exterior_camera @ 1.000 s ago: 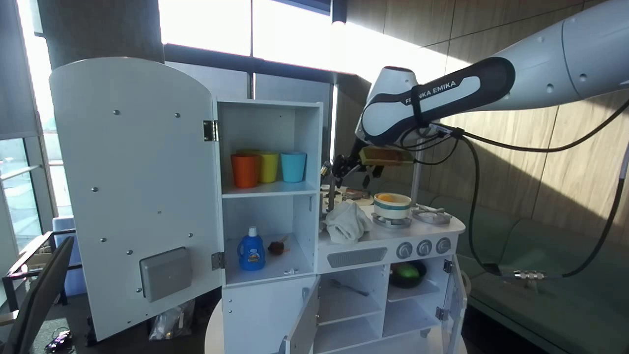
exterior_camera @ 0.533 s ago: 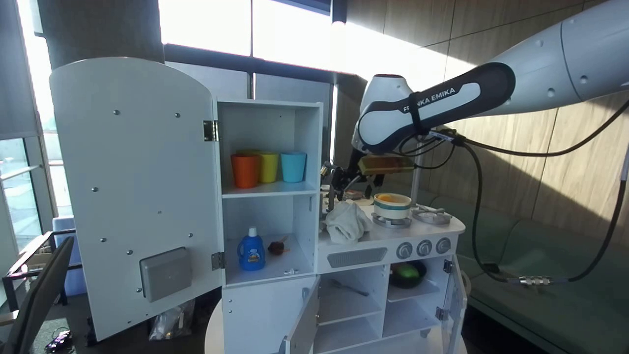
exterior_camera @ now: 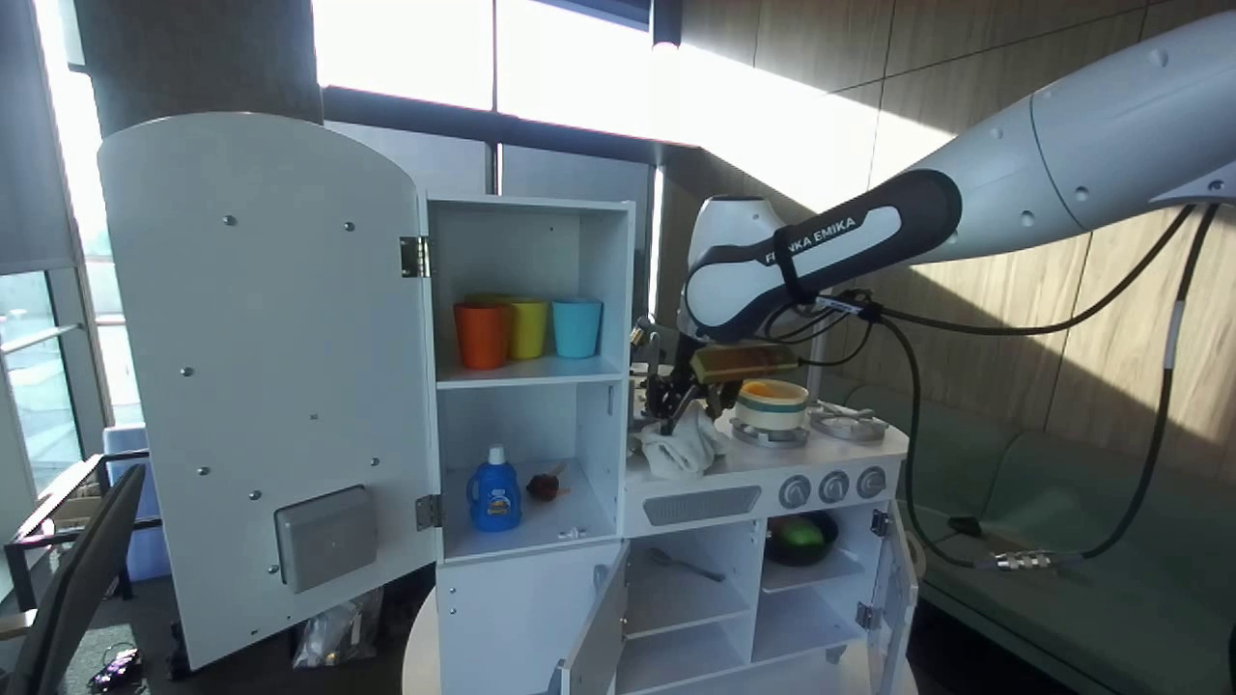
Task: Use the towel to wipe the sink.
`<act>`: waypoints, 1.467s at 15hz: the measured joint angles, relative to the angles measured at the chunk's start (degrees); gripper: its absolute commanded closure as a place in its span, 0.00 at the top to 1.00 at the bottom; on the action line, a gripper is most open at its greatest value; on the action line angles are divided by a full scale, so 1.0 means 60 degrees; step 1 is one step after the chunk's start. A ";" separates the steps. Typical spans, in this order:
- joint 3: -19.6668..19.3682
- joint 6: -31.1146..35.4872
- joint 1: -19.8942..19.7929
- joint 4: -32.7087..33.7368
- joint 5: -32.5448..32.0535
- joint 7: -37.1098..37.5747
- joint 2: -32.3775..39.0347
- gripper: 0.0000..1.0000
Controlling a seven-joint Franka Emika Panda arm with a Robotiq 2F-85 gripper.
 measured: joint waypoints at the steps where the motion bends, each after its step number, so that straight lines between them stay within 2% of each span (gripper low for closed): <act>1: 0.0000 0.0000 0.0000 -0.0003 0.0002 0.0000 0.0082 0.35; 4: -0.0002 0.0003 0.0001 -0.0002 0.0021 0.0000 0.0306 0.13; 7: -0.0004 0.0021 0.0007 0.0059 0.0038 0.0017 0.0502 0.03; 9: -0.0012 0.0025 0.0014 0.0177 0.0038 0.0078 0.0596 0.08; 14: -0.0094 0.0074 0.0015 0.0568 0.0039 0.0391 0.0992 0.08; 22: -0.0220 0.0119 0.0139 0.1750 0.0039 0.0568 0.2396 0.08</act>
